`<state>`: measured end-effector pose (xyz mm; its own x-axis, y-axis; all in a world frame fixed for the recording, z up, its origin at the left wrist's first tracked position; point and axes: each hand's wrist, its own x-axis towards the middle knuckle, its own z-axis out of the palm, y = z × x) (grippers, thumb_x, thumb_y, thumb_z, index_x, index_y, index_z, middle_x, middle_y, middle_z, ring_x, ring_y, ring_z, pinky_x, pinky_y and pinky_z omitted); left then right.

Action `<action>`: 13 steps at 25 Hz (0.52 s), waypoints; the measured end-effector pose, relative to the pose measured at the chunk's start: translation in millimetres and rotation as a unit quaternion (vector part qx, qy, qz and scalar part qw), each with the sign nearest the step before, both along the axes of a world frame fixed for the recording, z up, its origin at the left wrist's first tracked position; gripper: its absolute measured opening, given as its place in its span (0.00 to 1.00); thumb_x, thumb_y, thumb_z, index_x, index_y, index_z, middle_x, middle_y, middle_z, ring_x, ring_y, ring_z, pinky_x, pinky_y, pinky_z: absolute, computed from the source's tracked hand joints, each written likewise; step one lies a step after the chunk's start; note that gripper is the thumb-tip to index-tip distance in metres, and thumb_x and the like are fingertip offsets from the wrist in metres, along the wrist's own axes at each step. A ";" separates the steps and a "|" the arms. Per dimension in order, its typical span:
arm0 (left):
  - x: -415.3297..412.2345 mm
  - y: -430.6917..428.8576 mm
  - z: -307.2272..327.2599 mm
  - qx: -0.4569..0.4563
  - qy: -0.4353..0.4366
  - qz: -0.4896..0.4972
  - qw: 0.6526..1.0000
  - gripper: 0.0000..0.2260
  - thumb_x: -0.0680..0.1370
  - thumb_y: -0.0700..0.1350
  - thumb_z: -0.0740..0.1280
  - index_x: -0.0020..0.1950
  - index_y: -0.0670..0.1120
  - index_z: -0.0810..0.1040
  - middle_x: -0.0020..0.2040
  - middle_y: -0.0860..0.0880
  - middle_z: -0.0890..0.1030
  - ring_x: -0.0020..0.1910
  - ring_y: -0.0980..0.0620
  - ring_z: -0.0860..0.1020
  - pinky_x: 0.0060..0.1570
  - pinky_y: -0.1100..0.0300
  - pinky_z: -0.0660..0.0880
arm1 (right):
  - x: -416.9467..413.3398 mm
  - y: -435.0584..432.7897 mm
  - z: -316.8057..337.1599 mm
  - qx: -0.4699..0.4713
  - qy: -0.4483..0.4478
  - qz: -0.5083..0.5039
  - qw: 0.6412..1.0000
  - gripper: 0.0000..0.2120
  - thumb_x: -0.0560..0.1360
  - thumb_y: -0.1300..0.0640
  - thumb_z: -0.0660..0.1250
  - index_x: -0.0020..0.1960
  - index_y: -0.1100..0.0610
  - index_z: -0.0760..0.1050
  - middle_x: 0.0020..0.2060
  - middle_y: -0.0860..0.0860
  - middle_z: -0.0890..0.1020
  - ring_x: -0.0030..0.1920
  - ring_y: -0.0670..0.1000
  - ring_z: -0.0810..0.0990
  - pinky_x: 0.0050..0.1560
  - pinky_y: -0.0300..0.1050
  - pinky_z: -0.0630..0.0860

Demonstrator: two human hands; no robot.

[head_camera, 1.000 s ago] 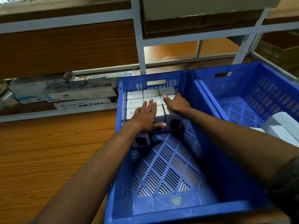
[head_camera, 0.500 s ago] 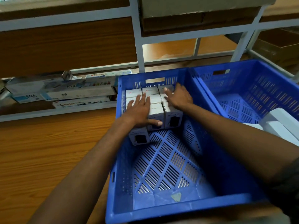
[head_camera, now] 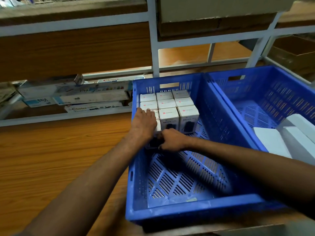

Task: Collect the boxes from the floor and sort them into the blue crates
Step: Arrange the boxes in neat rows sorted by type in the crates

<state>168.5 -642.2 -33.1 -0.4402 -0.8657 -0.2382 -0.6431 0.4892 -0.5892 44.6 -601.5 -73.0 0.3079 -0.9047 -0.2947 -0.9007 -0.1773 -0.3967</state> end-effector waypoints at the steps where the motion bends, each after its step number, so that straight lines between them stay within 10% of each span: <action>1: -0.3 1.4 1.4 -0.004 -0.002 -0.003 1.000 0.34 0.81 0.48 0.68 0.80 0.36 0.57 0.77 0.40 0.67 0.74 0.41 0.70 0.75 0.43 0.63 | -0.1 -0.2 -2.1 -0.004 -0.012 -0.006 1.000 0.18 0.73 0.61 0.70 0.29 0.52 0.67 0.26 0.48 0.72 0.27 0.44 0.70 0.30 0.40 0.66; 8: 2.5 -5.5 -6.6 -0.002 0.027 0.014 1.000 0.42 0.73 0.54 0.78 0.78 0.37 0.62 0.72 0.41 0.71 0.70 0.42 0.73 0.73 0.44 0.65 | -14.2 3.5 11.6 0.033 0.002 -0.002 0.999 0.06 0.74 0.53 0.74 0.46 0.56 0.85 0.38 0.49 0.84 0.41 0.50 0.82 0.40 0.40 0.76; 13: 4.0 -10.3 -10.1 0.001 0.032 0.000 0.999 0.43 0.71 0.60 0.78 0.75 0.38 0.65 0.68 0.43 0.74 0.66 0.44 0.75 0.69 0.46 0.68 | -57.6 2.5 25.9 0.052 0.185 -0.140 0.971 0.05 0.76 0.58 0.67 0.42 0.58 0.77 0.36 0.51 0.79 0.40 0.52 0.80 0.42 0.44 0.77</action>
<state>172.5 -652.5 -43.2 -0.4554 -0.8651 -0.2104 -0.6794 0.4904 -0.5458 -13.0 -599.0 -47.1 -0.0902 -0.8973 -0.4322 -0.9921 0.1189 -0.0398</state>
